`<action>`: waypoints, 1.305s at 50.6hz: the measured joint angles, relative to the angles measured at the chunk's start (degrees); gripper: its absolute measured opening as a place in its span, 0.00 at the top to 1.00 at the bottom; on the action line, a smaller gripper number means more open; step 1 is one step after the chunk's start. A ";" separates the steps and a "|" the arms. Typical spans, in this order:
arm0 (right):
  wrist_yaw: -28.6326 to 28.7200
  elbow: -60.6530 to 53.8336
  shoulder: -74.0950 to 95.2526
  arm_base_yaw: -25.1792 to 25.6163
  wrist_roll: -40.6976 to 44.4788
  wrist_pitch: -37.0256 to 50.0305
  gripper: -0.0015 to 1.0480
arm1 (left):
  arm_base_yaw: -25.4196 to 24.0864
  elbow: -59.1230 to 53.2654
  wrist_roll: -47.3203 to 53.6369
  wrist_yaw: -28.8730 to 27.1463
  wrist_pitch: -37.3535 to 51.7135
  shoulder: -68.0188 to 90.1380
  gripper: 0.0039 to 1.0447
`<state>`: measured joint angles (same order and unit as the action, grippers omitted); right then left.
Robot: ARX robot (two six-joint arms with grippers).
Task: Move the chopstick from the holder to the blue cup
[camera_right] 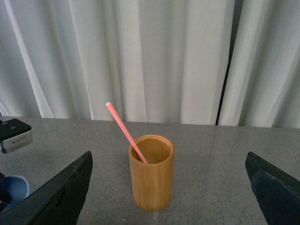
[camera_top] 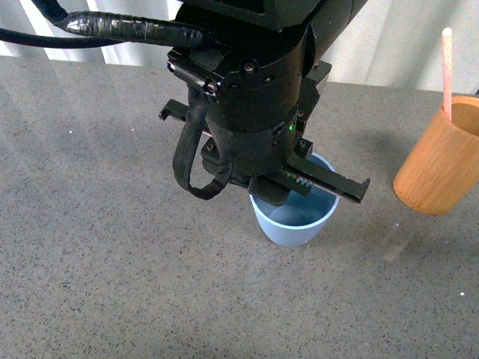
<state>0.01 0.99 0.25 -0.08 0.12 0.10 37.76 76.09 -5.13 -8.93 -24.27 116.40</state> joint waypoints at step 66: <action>0.00 0.00 0.00 0.00 0.00 0.00 0.10 | -8.44 0.11 0.28 -5.25 10.01 -9.05 0.06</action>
<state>0.01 0.99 0.25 -0.08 0.12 0.10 29.32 76.20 -4.84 -14.17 -14.26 107.35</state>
